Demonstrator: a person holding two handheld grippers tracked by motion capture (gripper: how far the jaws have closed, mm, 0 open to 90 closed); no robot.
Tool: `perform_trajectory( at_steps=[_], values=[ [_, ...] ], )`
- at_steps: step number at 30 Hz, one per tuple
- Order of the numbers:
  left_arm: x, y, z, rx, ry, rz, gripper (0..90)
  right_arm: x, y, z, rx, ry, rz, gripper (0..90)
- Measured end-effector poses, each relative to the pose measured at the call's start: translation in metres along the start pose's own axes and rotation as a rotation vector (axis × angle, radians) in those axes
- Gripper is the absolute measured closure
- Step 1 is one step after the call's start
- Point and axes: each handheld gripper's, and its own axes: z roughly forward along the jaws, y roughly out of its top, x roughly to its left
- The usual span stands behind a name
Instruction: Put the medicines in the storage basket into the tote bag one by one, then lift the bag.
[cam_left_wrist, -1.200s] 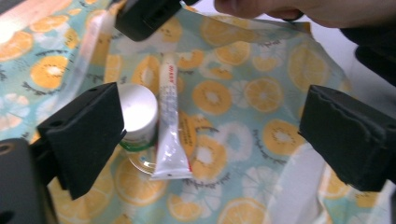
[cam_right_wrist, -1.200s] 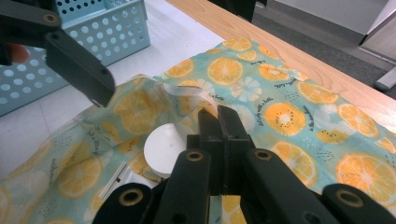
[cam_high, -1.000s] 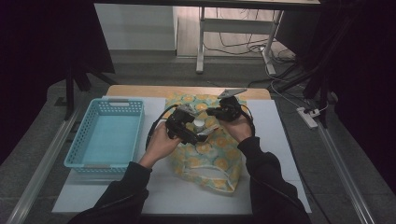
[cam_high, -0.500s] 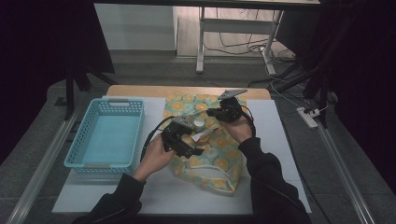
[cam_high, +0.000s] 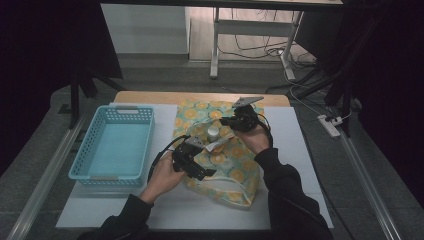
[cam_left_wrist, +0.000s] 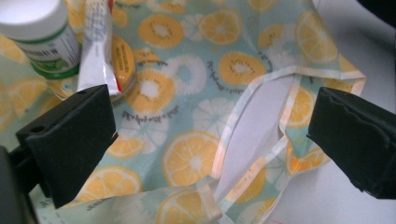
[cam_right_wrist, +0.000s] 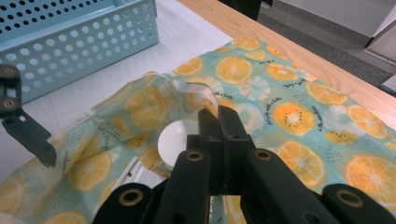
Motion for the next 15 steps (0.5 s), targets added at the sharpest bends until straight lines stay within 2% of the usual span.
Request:
perform_trajectory(
  at_steps=[2,6,10,15],
  values=[
    [-0.001,-0.001,0.004,0.021,-0.002,-0.01,2.5,0.001,0.0,0.0,0.0,0.001,0.0,90.0],
    [-0.001,-0.004,0.012,0.053,0.0,0.005,3.3,0.001,-0.001,-0.001,0.0,0.0,-0.003,90.0],
    [0.001,-0.008,0.018,0.066,-0.017,-0.005,1.5,0.0,-0.002,-0.002,0.0,-0.001,0.0,90.0],
    [0.004,-0.015,0.026,0.108,0.001,0.021,0.2,0.001,-0.002,-0.002,0.001,0.0,-0.002,90.0]
  ],
)
